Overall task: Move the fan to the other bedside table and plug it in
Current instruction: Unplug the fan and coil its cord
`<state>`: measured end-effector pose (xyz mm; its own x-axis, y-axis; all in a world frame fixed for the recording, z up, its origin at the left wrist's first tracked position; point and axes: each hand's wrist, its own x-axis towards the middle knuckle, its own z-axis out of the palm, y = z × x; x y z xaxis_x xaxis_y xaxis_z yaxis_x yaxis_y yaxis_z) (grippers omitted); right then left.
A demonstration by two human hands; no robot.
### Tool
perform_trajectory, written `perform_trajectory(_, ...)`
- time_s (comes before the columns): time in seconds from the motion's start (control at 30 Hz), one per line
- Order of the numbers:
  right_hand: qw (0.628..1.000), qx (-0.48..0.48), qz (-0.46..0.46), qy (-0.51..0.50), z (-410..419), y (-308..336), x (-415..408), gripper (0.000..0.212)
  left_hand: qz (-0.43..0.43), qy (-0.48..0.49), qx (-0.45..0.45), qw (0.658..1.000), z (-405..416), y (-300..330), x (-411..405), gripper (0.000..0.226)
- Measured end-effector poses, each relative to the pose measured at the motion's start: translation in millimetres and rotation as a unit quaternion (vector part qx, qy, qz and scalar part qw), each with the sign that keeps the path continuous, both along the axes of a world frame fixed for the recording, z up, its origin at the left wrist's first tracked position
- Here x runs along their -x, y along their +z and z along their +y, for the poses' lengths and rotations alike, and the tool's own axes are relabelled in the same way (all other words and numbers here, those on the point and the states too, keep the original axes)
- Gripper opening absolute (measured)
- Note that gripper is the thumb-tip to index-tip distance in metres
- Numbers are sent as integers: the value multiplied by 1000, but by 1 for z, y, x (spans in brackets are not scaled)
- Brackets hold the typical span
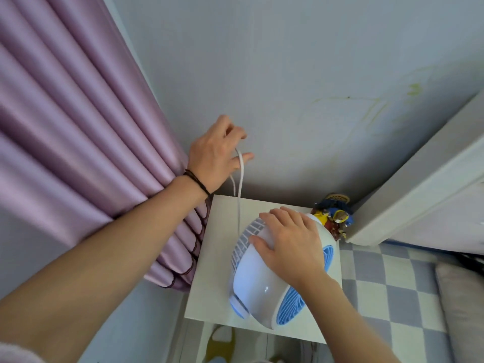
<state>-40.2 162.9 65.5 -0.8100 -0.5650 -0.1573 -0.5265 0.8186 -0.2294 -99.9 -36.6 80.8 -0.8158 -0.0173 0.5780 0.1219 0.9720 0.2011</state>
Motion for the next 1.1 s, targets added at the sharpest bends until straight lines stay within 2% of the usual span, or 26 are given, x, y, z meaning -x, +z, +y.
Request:
perform_trajectory(0.07,1000,-9,-25,6,1,4,1,59,-87,-18,-124,988,4,15,-1,42)
perform_trajectory(0.1,1000,-10,-27,6,1,5,1,57,-138,-40,-223,964,7,19,-3,37)
perform_trajectory(0.17,999,-6,-31,2,1,10,1,54,-200,-80,-399,891,14,27,-8,21)
perform_trajectory(0.23,998,13,-53,-14,0,13,2,54,-212,-96,-509,829,20,32,-13,29)
perform_trajectory(0.3,988,80,-111,-66,-3,18,7,59,-209,-104,-618,751,26,45,-18,33)
perform_trajectory(0.33,974,134,-151,-102,-4,20,11,62,-209,-110,-661,712,29,53,-20,30)
perform_trajectory(0.37,953,194,-188,-133,-6,22,16,66,-214,-118,-684,688,30,62,-22,27)
perform_trajectory(0.4,935,246,-208,-149,-8,25,21,69,-224,-123,-686,681,31,70,-23,27)
perform_trajectory(0.5,910,336,-200,-139,-23,42,34,73,-252,-139,-651,702,34,81,-31,22)
perform_trajectory(0.6,894,384,-214,-84,-36,68,47,52,-268,-163,-617,722,35,85,-43,21)
perform_trajectory(0.67,907,347,-233,-52,-41,77,53,32,-280,-176,-588,738,33,87,-51,23)
perform_trajectory(0.8,953,210,-209,-65,-28,70,65,20,-249,-128,-573,770,24,89,-60,29)
perform_trajectory(0.87,957,206,-176,-104,-15,71,71,17,-227,-76,-600,763,19,88,-62,29)
perform_trajectory(0.97,943,277,-127,-133,-6,86,77,7,-260,-38,-645,717,20,90,-62,14)
perform_trajectory(1.03,933,329,-90,-115,-10,106,76,5,-286,-42,-660,693,25,98,-60,8)
perform_trajectory(1.1,929,355,-59,-87,-17,128,71,6,-290,-56,-649,701,30,112,-54,17)
